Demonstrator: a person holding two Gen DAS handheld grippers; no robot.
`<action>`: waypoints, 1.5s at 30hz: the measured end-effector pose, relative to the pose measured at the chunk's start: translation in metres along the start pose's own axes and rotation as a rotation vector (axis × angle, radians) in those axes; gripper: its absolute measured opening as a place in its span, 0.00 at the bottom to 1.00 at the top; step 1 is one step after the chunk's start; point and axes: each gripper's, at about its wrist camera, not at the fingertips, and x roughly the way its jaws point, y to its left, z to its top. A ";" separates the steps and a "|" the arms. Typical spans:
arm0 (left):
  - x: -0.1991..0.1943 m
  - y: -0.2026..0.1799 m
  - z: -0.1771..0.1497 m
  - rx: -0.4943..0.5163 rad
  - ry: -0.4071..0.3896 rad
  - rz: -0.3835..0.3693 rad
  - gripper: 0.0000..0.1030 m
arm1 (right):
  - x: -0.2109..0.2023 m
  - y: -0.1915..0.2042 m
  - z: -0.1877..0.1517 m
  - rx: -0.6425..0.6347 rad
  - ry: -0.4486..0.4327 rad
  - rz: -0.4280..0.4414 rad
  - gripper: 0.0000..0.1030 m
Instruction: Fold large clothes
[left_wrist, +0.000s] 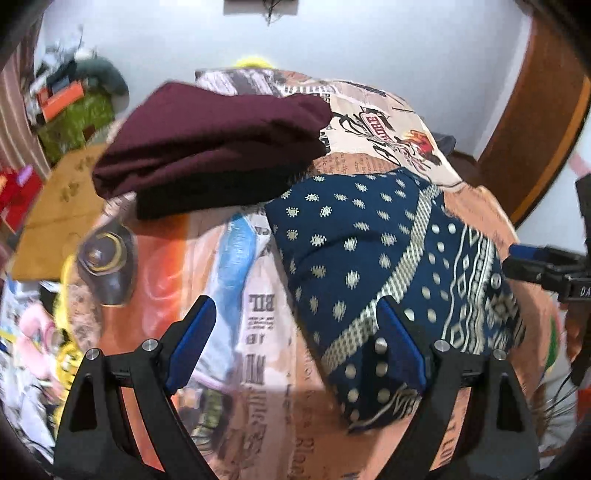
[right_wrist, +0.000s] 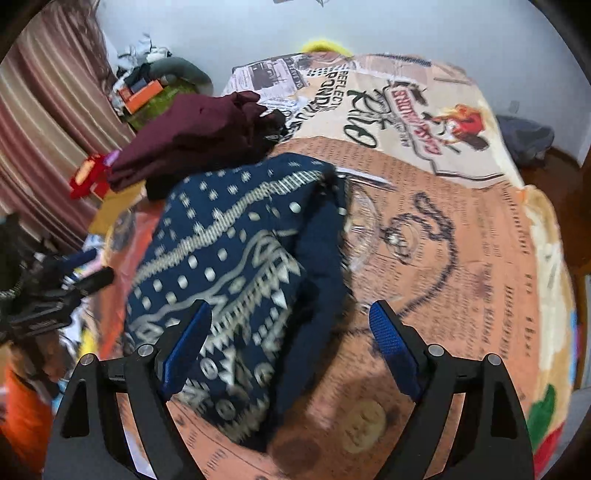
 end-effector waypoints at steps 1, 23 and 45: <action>0.006 0.002 0.002 -0.023 0.016 -0.028 0.86 | 0.006 -0.001 0.003 0.012 0.008 0.017 0.83; 0.134 0.020 0.024 -0.328 0.235 -0.468 0.93 | 0.110 -0.059 0.033 0.273 0.202 0.336 0.87; -0.015 0.020 0.054 -0.142 0.014 -0.432 0.57 | -0.008 0.040 0.038 0.076 -0.017 0.258 0.31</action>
